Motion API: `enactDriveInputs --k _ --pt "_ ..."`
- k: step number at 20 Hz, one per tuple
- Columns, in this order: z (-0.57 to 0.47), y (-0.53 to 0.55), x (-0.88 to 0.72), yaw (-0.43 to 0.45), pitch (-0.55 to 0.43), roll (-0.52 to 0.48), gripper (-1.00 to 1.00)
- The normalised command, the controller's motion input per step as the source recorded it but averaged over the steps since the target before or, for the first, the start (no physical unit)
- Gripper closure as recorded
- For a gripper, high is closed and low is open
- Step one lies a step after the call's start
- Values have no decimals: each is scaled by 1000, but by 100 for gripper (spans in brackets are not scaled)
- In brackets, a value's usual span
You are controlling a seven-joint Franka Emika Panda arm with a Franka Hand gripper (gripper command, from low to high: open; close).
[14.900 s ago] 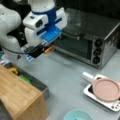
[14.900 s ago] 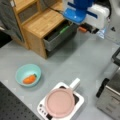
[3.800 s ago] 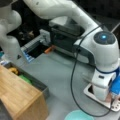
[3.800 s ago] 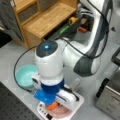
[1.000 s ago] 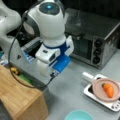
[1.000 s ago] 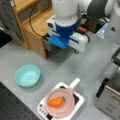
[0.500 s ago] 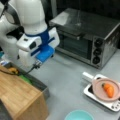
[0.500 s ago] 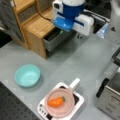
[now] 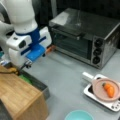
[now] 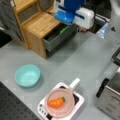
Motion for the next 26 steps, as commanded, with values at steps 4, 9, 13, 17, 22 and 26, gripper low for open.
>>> enactDriveInputs --k 4,9,13,17,22,26 --pt "-234 -340 -128 118 -64 -21 -100" --pt "-191 -143 -132 103 -62 -67 -100" --pt "-150 -91 -190 89 -77 -101 -100" --pt "-167 -66 -237 79 -73 -120 -100" --pt "-299 20 -244 95 -74 -134 -100" --pt "-396 169 -243 113 -49 -152 -100"
